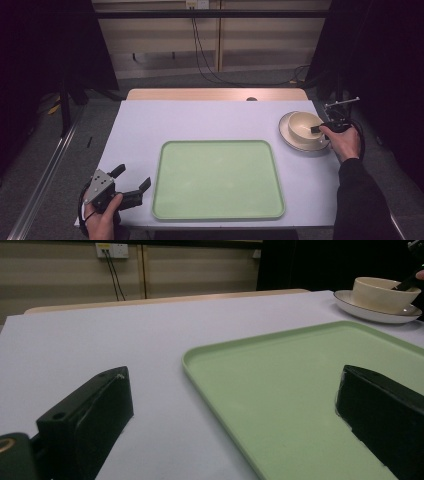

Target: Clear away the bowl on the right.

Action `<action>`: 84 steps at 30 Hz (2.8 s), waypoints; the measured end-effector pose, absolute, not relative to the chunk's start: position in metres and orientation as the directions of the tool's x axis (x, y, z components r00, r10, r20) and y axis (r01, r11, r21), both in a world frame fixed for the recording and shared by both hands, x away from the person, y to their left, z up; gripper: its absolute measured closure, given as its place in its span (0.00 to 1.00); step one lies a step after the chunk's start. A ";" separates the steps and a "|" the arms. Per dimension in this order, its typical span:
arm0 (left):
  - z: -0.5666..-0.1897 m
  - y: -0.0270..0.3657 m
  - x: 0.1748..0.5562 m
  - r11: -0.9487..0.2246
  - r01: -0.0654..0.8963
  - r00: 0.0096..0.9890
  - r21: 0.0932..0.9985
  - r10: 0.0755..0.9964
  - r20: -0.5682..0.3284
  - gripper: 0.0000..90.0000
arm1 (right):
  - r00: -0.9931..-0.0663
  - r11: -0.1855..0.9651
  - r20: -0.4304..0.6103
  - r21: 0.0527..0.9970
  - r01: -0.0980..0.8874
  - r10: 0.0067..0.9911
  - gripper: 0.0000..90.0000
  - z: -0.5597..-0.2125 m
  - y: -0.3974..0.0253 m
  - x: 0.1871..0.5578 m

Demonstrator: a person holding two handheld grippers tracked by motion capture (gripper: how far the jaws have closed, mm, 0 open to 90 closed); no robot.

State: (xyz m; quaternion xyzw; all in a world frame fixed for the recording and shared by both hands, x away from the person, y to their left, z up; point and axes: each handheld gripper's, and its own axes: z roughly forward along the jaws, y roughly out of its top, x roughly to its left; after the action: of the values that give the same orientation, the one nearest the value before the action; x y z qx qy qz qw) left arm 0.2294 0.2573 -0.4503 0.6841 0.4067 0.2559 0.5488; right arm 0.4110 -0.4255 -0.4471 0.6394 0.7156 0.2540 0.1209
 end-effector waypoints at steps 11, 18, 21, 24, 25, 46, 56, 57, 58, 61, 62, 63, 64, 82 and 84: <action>-0.450 0.258 0.229 -0.067 0.278 0.538 0.958 0.837 -0.098 0.02 | -0.145 0.033 0.175 0.523 0.852 0.974 0.92 -0.447 -0.425 0.412; -0.450 0.259 0.228 -0.068 0.272 0.533 0.960 0.841 -0.092 0.02 | -0.138 0.013 0.202 0.521 0.853 0.970 0.93 -0.447 -0.427 0.413; -0.450 0.259 0.227 -0.071 0.276 0.530 0.958 0.843 -0.090 0.02 | -0.132 -0.003 0.219 0.524 0.852 0.967 0.94 -0.447 -0.427 0.413; -0.450 0.259 0.227 -0.067 0.275 0.530 0.959 0.843 -0.094 0.02 | -0.121 -0.022 0.238 0.523 0.852 0.964 0.94 -0.446 -0.428 0.412; -0.450 0.260 0.227 -0.068 0.274 0.530 0.959 0.843 -0.092 0.02 | -0.121 -0.022 0.238 0.523 0.852 0.964 0.94 -0.445 -0.429 0.412; -0.450 0.259 0.227 -0.068 0.272 0.535 0.960 0.840 -0.093 0.02 | -0.077 -0.101 0.301 0.532 0.840 0.950 0.94 -0.446 -0.438 0.405; -0.450 0.259 0.227 -0.067 0.273 0.533 0.960 0.841 -0.093 0.02 | -0.087 -0.091 0.283 0.561 0.823 0.955 0.94 -0.440 -0.434 0.404; -0.450 0.259 0.227 -0.067 0.272 0.533 0.960 0.841 -0.093 0.02 | -0.084 -0.096 0.288 0.556 0.825 0.954 0.94 -0.440 -0.434 0.404; -0.450 0.259 0.227 -0.067 0.272 0.533 0.960 0.841 -0.092 0.02 | -0.087 -0.092 0.286 0.558 0.825 0.954 0.94 -0.439 -0.434 0.404; -0.450 0.259 0.227 -0.067 0.272 0.533 0.960 0.841 -0.092 0.02 | -0.090 -0.092 0.286 0.563 0.821 0.954 0.94 -0.439 -0.435 0.403; -0.450 0.259 0.227 -0.064 0.273 0.534 0.960 0.840 -0.096 0.02 | -0.084 -0.100 0.292 0.562 0.821 0.953 0.94 -0.438 -0.436 0.403; -0.450 0.259 0.227 -0.066 0.272 0.533 0.960 0.841 -0.093 0.02 | -0.084 -0.100 0.292 0.562 0.821 0.953 0.94 -0.438 -0.436 0.403; -0.450 0.259 0.227 -0.068 0.271 0.534 0.960 0.841 -0.091 0.02 | -0.089 -0.097 0.287 0.574 0.813 0.954 0.94 -0.438 -0.437 0.402; -0.450 0.259 0.227 -0.067 0.269 0.537 0.961 0.839 -0.092 0.02 | -0.130 -0.076 0.281 0.621 0.780 0.951 0.94 -0.426 -0.434 0.396; -0.450 0.259 0.227 -0.067 0.270 0.535 0.960 0.840 -0.092 0.02 | -0.137 -0.076 0.285 0.627 0.775 0.949 0.94 -0.423 -0.434 0.394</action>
State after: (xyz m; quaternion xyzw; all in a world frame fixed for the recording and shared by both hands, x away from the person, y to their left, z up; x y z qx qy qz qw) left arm 0.2268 0.2590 -0.4496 0.6828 0.4064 0.2592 0.5490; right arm 0.3942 -0.4339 -0.4234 0.6450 0.6683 0.3494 0.1239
